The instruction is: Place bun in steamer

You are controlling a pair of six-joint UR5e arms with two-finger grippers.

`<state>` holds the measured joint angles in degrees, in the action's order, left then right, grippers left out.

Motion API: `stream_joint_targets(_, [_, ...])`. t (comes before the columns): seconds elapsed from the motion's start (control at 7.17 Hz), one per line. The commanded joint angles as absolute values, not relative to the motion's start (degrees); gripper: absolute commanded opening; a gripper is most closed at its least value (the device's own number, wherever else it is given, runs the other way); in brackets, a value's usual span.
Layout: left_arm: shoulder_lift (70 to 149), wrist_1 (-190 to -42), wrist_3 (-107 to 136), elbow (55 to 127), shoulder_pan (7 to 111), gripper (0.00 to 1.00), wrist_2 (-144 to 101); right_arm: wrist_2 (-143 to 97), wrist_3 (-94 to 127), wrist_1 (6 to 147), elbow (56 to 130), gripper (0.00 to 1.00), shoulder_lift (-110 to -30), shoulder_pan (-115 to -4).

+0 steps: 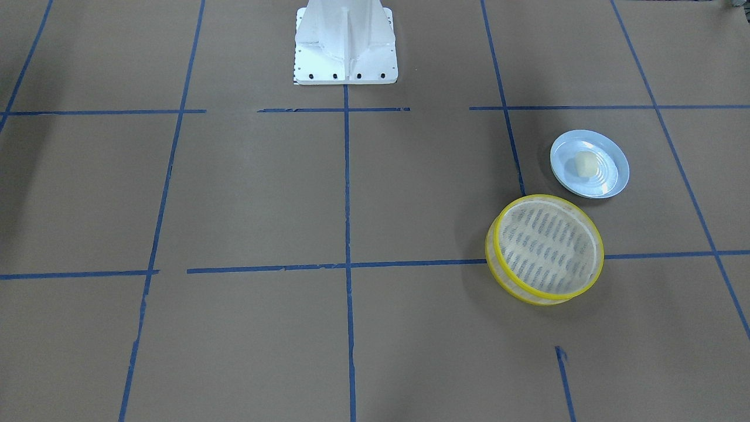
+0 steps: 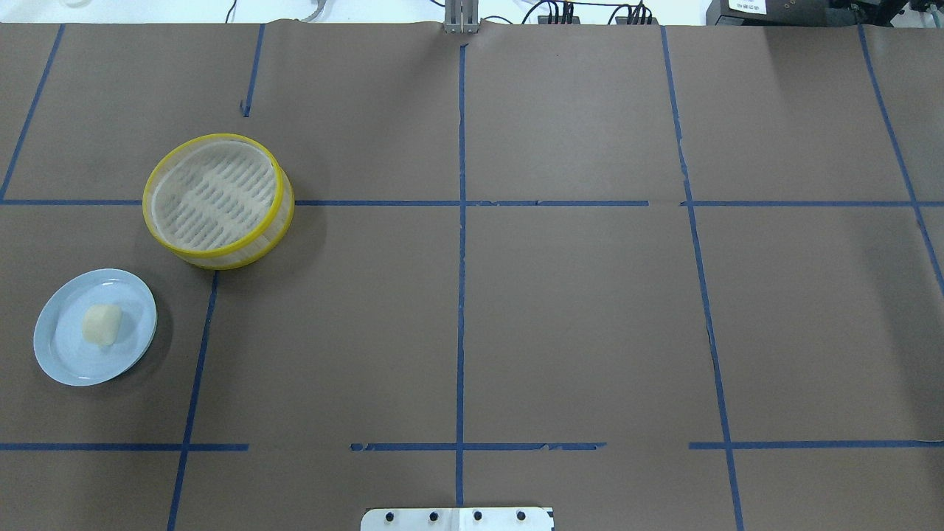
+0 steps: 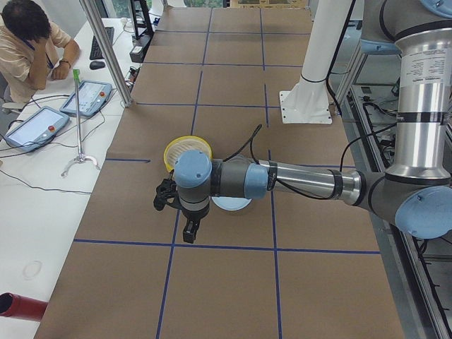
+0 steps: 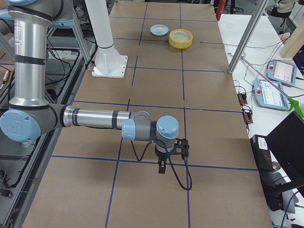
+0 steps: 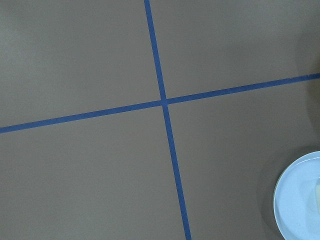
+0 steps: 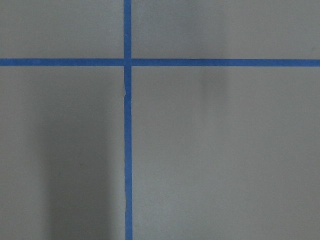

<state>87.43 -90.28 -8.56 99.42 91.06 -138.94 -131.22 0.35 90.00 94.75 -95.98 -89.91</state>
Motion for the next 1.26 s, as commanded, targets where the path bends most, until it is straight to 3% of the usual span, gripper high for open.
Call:
stream_joint_targets(0.0, [86.8, -103.2, 10.4, 99.6, 81.0, 1.0, -141.7, -131.2, 0.4, 90.0, 94.7, 1.0, -96.0, -89.9])
stream_joint_targets(0.42, [84.1, -123.8, 40.5, 101.1, 64.8, 1.0, -131.5, -131.2, 0.4, 89.9, 94.7, 1.0, -96.0, -89.9])
stream_joint_targets(0.7, [83.9, -124.1, 58.4, 102.8, 53.1, 1.0, -125.3, -131.2, 0.4, 90.0, 94.7, 1.0, -96.0, -89.9])
stream_joint_targets(1.12, [83.8, -124.0, 58.9, 101.3, 48.3, 1.0, -123.9, -131.2, 0.4, 90.0, 94.7, 1.0, -96.0, -89.9])
